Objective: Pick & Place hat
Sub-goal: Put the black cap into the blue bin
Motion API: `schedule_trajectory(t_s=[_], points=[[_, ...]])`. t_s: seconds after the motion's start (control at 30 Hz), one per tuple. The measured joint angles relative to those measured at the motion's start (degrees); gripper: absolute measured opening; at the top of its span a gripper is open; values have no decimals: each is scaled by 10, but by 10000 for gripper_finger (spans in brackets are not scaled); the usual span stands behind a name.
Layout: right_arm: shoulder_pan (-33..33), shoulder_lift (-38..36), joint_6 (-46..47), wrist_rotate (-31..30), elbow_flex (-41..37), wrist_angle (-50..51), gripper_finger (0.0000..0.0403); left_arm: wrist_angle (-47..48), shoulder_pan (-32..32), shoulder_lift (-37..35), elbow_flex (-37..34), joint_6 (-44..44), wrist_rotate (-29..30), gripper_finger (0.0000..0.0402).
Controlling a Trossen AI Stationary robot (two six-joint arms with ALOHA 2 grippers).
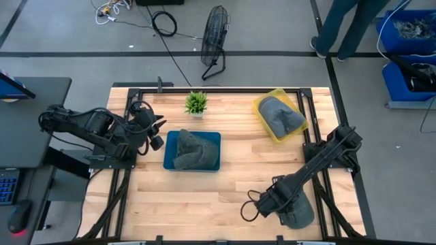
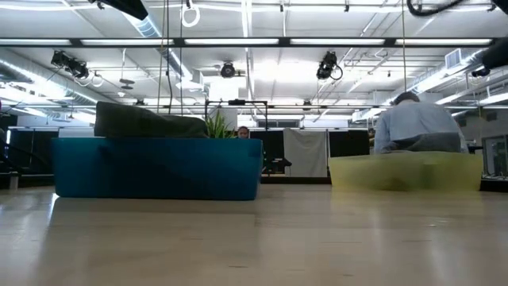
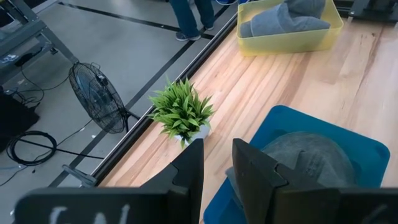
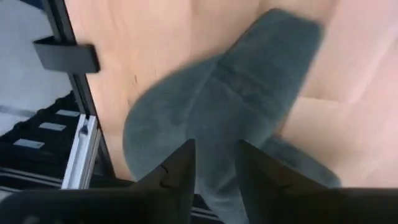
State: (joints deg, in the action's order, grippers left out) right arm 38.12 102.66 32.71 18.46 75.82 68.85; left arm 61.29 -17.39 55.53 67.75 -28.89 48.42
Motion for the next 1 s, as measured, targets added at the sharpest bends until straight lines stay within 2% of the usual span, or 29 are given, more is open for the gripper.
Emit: schedule_trajectory(t_s=[0.3,0.4,0.53,0.6,0.77,1.0], points=[[0,1,-1,7,-122,-40,106,3,0,0,0,0,0,87],[-3,1,-26,16,-136,-60,76,3,0,0,0,0,0,87],[-18,0,-79,49,-137,-103,14,2,0,0,0,-1,0,87],[-27,-2,-94,63,-137,-123,9,2,0,0,0,-1,0,87],[-58,-3,-127,58,-106,-107,5,2,0,0,0,-2,0,87],[-100,-3,-229,-54,6,-37,2,-3,0,0,0,-2,0,87]])
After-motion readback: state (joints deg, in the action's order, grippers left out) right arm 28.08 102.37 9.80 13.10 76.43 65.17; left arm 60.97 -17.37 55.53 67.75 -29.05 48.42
